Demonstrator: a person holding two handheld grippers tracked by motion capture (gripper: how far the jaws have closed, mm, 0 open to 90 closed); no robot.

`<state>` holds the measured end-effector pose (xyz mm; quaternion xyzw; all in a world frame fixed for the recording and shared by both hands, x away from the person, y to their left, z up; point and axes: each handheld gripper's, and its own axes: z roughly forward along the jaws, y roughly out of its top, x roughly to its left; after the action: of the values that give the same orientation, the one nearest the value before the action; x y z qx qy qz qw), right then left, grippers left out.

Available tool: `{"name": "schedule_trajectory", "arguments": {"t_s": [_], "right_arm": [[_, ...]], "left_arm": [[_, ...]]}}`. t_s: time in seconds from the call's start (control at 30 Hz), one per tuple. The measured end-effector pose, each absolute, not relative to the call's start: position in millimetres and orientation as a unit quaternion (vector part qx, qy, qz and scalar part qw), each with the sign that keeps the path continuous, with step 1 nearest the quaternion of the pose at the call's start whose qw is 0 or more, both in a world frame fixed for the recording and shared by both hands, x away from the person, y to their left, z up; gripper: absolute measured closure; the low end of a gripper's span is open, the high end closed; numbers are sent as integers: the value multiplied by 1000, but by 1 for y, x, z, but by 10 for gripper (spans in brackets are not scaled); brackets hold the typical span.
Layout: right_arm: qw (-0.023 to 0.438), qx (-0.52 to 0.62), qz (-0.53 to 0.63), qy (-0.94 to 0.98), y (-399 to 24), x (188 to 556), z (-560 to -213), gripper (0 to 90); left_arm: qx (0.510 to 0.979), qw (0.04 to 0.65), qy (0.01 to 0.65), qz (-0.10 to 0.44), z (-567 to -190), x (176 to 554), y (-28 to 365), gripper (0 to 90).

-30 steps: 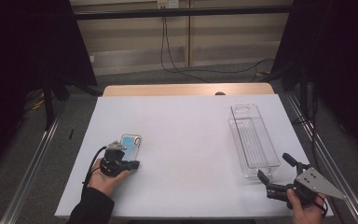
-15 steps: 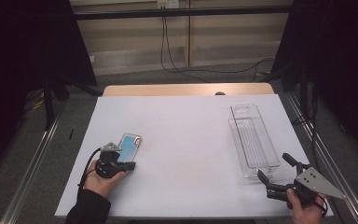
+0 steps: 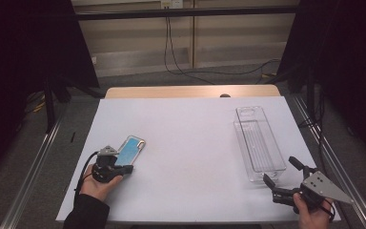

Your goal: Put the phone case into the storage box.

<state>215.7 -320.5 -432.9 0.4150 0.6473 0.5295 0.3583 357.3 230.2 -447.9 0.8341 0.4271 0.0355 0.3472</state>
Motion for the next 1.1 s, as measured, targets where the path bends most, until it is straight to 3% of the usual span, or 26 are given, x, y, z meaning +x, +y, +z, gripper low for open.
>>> {"name": "schedule_trajectory", "arguments": {"t_s": [0.43,0.97,1.1], "right_arm": [[357,417,530,646,-321,216,-433,0],[358,416,531,646,-320,216,-433,0],[358,416,531,645,-320,215,-432,0]], "left_arm": [[842,342,414,53,-447,356,233,900],[822,412,384,80,-432,347,232,900],[813,433,377,93,-427,342,233,860]]}}
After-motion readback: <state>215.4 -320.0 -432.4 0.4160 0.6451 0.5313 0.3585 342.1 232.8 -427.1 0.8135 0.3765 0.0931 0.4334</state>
